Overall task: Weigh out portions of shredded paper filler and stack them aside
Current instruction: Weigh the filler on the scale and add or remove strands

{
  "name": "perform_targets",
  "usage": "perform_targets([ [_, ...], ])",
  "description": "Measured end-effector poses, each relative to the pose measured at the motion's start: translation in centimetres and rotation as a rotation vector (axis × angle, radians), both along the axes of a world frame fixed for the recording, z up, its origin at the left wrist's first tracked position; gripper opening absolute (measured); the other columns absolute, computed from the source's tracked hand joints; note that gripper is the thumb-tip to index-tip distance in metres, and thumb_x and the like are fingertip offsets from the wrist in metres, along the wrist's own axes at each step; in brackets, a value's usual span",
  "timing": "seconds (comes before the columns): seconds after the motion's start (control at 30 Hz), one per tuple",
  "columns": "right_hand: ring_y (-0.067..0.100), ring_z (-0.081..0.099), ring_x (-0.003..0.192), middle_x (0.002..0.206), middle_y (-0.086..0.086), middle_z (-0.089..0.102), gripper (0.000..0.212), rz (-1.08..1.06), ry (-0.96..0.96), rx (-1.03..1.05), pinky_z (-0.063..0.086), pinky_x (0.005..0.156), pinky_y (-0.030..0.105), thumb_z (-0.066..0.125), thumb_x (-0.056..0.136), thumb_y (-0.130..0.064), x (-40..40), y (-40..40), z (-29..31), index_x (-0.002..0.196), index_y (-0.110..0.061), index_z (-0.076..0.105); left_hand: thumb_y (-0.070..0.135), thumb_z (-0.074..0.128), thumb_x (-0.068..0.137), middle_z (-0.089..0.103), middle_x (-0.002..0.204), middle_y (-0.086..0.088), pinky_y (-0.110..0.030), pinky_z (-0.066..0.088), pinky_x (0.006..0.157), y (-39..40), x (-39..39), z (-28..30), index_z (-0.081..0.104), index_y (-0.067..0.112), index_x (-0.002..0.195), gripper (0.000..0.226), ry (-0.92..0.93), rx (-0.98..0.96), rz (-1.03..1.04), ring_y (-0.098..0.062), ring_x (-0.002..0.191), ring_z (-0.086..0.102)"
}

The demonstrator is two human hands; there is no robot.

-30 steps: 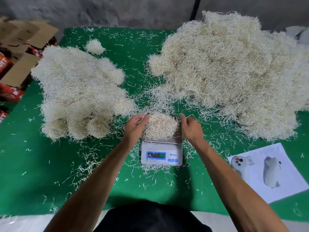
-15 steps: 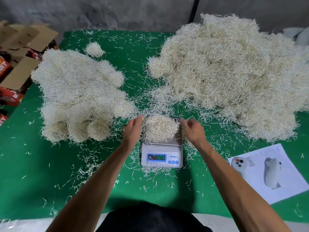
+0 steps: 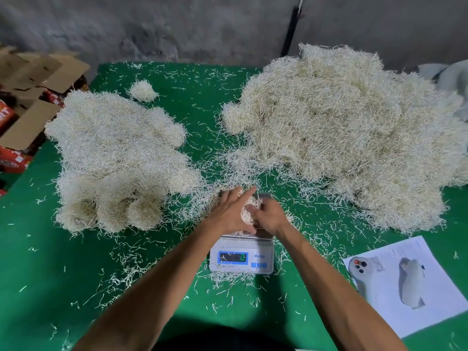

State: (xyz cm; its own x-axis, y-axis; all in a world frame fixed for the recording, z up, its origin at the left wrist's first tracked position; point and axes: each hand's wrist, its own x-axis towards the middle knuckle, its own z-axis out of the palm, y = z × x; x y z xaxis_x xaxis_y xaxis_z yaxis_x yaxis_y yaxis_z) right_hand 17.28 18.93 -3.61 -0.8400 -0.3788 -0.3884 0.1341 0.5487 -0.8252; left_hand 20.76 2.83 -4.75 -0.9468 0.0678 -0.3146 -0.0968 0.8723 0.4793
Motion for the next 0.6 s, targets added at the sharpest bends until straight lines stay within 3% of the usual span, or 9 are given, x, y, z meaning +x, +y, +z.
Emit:
perform_targets([
  [0.07, 0.01, 0.063, 0.048, 0.059, 0.003, 0.068, 0.024, -0.001, 0.094, -0.042, 0.052, 0.047, 0.024, 0.064, 0.102, -0.035, -0.8, -1.1, 1.0, 0.091, -0.015, 0.06, 0.053, 0.085, 0.07, 0.023, 0.164, -0.008, -0.058, 0.022, 0.119, -0.4, -1.2, 0.6, 0.014, 0.052, 0.152, 0.108, 0.024, 0.034, 0.062, -0.037, 0.151, 0.021],
  [0.13, 0.004, 0.055, 0.042, 0.052, -0.004, 0.064, 0.034, -0.004, 0.185, -0.086, 0.043, 0.046, 0.014, 0.062, 0.103, -0.041, -2.1, -2.0, 2.3, 0.078, -0.018, 0.06, 0.045, 0.083, 0.074, 0.042, 0.154, -0.003, -0.048, 0.034, 0.112, -1.1, -1.8, 1.3, 0.032, 0.043, 0.146, 0.088, 0.089, 0.124, 0.205, -0.032, 0.142, 0.04],
  [0.27, 0.009, 0.039, 0.043, 0.052, -0.002, 0.051, 0.046, -0.094, 0.232, -0.087, 0.035, 0.045, 0.026, 0.063, 0.102, -0.041, -4.9, -4.4, 3.1, 0.068, -0.01, 0.058, 0.052, 0.073, 0.077, 0.046, 0.153, -0.007, -0.045, 0.044, 0.106, -1.8, -3.0, 2.8, 0.032, 0.022, 0.153, 0.092, 0.045, 0.13, 0.385, -0.027, 0.133, 0.05],
  [0.33, 0.007, 0.032, 0.038, 0.051, -0.002, 0.043, 0.043, -0.158, 0.191, -0.07, 0.032, 0.043, 0.024, 0.063, 0.103, -0.034, -6.4, -6.3, 3.2, 0.067, -0.013, 0.054, 0.051, 0.07, 0.081, 0.054, 0.144, -0.009, -0.041, 0.045, 0.096, -1.6, -3.6, 3.4, 0.037, 0.017, 0.149, 0.083, 0.061, 0.086, 0.419, -0.026, 0.123, 0.055],
  [0.43, 0.009, 0.039, 0.042, 0.06, 0.003, 0.049, 0.037, -0.173, 0.117, -0.015, 0.038, 0.043, 0.022, 0.061, 0.104, -0.03, -8.9, -9.2, 4.0, 0.074, -0.009, 0.059, 0.047, 0.065, 0.083, 0.065, 0.123, -0.007, -0.046, 0.05, 0.099, -2.0, -4.6, 4.7, 0.044, 0.018, 0.144, 0.07, 0.073, 0.095, 0.485, -0.028, 0.109, 0.063],
  [0.53, 0.012, 0.045, 0.046, 0.065, 0.004, 0.054, 0.033, -0.184, 0.112, 0.013, 0.045, 0.05, 0.027, 0.06, 0.105, -0.025, -11.2, -11.6, 4.8, 0.079, -0.004, 0.061, 0.044, 0.064, 0.085, 0.066, 0.1, 0.001, -0.046, 0.052, 0.095, -3.1, -5.5, 6.4, 0.051, 0.02, 0.135, 0.057, 0.114, 0.033, 0.523, -0.02, 0.091, 0.063],
  [0.6, 0.01, 0.05, 0.045, 0.072, 0.004, 0.06, 0.027, -0.282, 0.076, 0.012, 0.043, 0.043, 0.02, 0.058, 0.105, -0.019, -13.6, -11.7, 5.1, 0.087, 0.0, 0.064, 0.05, 0.065, 0.086, 0.062, 0.082, 0.012, -0.048, 0.052, 0.099, -3.0, -5.4, 6.8, 0.056, 0.027, 0.131, 0.052, 0.151, 0.028, 0.52, -0.006, 0.076, 0.059],
])
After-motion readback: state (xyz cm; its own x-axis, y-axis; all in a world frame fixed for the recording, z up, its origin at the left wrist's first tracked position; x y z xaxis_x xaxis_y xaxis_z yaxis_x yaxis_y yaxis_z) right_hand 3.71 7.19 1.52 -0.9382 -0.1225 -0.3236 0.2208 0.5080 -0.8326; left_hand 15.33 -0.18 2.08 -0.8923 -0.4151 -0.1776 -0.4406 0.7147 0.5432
